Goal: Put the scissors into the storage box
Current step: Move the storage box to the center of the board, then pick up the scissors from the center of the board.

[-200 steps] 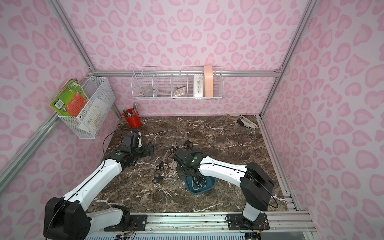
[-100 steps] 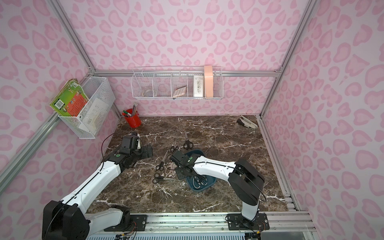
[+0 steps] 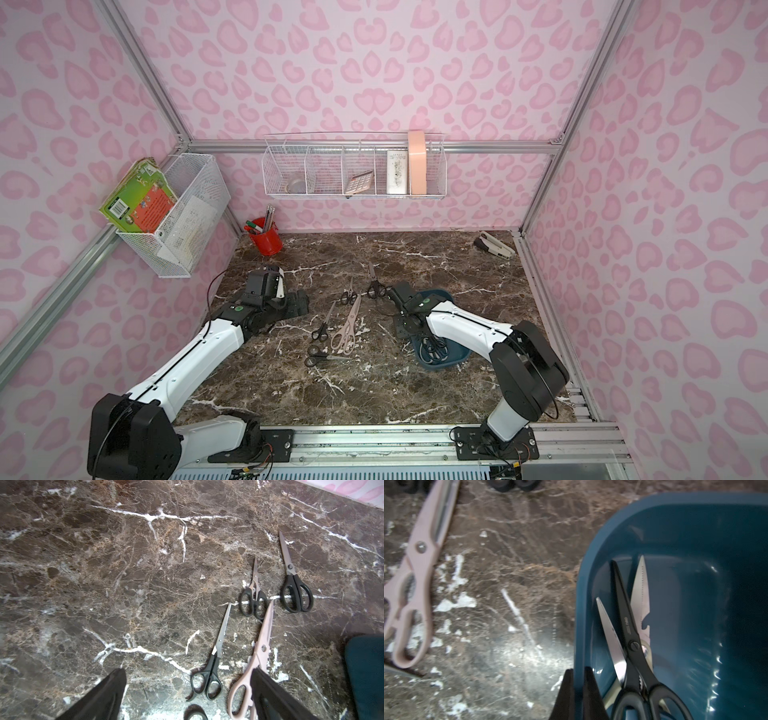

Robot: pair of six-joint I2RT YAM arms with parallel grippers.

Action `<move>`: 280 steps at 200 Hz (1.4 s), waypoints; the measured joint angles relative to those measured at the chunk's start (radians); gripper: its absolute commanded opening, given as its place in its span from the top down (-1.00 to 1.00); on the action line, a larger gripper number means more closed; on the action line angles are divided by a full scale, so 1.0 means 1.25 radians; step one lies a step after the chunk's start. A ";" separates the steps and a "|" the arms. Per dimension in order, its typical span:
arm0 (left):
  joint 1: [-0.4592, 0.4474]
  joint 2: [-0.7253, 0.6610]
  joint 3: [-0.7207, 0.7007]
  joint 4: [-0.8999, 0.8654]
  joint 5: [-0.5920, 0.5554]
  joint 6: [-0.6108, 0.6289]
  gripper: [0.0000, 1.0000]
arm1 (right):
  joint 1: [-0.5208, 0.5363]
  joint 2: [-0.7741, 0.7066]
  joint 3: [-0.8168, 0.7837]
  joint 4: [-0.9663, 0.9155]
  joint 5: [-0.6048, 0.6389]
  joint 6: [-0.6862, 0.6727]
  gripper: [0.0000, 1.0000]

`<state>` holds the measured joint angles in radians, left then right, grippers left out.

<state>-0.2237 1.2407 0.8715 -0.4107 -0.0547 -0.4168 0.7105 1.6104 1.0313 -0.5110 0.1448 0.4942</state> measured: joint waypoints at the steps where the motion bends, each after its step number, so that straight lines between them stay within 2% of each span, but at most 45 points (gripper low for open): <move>1: 0.000 0.001 0.000 0.000 0.001 0.000 -0.96 | -0.003 0.000 -0.001 0.000 0.000 -0.002 1.00; 40: -0.003 0.030 0.004 0.000 0.048 -0.021 -0.95 | -0.105 0.017 0.004 0.020 -0.003 -0.067 1.00; 59: -0.003 0.031 0.004 0.000 0.055 -0.022 -0.96 | -0.122 0.029 0.011 0.033 -0.008 -0.085 0.69; 67: -0.003 0.031 0.004 0.000 0.055 -0.023 -0.97 | -0.124 0.035 0.015 0.036 -0.008 -0.087 0.49; 85: -0.004 0.031 0.004 -0.001 0.054 -0.023 -0.96 | -0.125 0.047 0.030 0.034 -0.013 -0.099 0.28; 124: -0.002 0.048 0.034 -0.006 0.048 -0.014 -0.96 | -0.118 0.042 0.110 -0.002 -0.008 -0.084 0.14; 149: 0.002 0.073 0.060 -0.005 0.048 0.000 -0.96 | -0.081 0.061 0.197 -0.027 -0.005 -0.082 0.13; 188: 0.007 0.109 0.076 0.013 0.049 0.006 -0.97 | -0.018 0.201 0.355 -0.031 -0.027 -0.068 0.12; 224: 0.011 0.117 0.058 0.023 0.054 0.004 -0.96 | -0.013 0.333 0.489 -0.035 -0.038 -0.055 0.16; 280: 0.011 0.117 0.058 0.028 0.051 0.003 -0.97 | -0.001 0.500 0.649 -0.065 -0.035 -0.058 0.35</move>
<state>-0.2104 1.3865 0.9443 -0.3756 0.0086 -0.4126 0.7097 2.2353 1.8427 -0.5922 0.1009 0.4221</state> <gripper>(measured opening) 0.982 0.342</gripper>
